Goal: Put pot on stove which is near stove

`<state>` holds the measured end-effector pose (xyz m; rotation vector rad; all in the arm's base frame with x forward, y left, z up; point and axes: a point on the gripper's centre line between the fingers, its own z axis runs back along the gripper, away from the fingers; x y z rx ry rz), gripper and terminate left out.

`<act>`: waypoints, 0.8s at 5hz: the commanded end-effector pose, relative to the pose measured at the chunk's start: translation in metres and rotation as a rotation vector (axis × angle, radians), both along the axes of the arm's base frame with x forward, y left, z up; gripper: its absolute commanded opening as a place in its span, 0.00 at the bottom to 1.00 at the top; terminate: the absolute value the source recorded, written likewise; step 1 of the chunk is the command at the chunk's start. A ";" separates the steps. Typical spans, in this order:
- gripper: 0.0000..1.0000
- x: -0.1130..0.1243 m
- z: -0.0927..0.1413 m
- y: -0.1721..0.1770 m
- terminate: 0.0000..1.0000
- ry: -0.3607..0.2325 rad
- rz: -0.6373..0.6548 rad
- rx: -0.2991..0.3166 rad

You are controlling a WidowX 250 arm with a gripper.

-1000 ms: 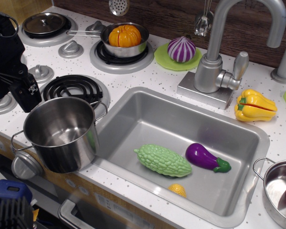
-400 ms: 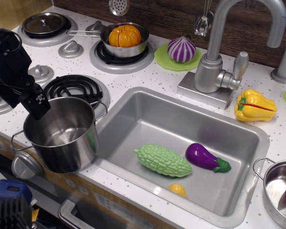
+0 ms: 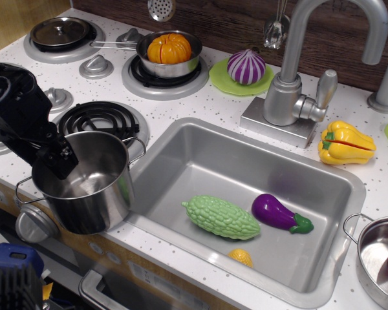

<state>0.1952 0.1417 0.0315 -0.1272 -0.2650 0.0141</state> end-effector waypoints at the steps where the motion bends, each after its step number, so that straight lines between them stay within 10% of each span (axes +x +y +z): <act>1: 0.00 0.000 0.008 0.001 0.00 0.004 0.025 0.008; 4: 0.00 0.019 0.055 0.017 0.00 -0.002 0.001 0.091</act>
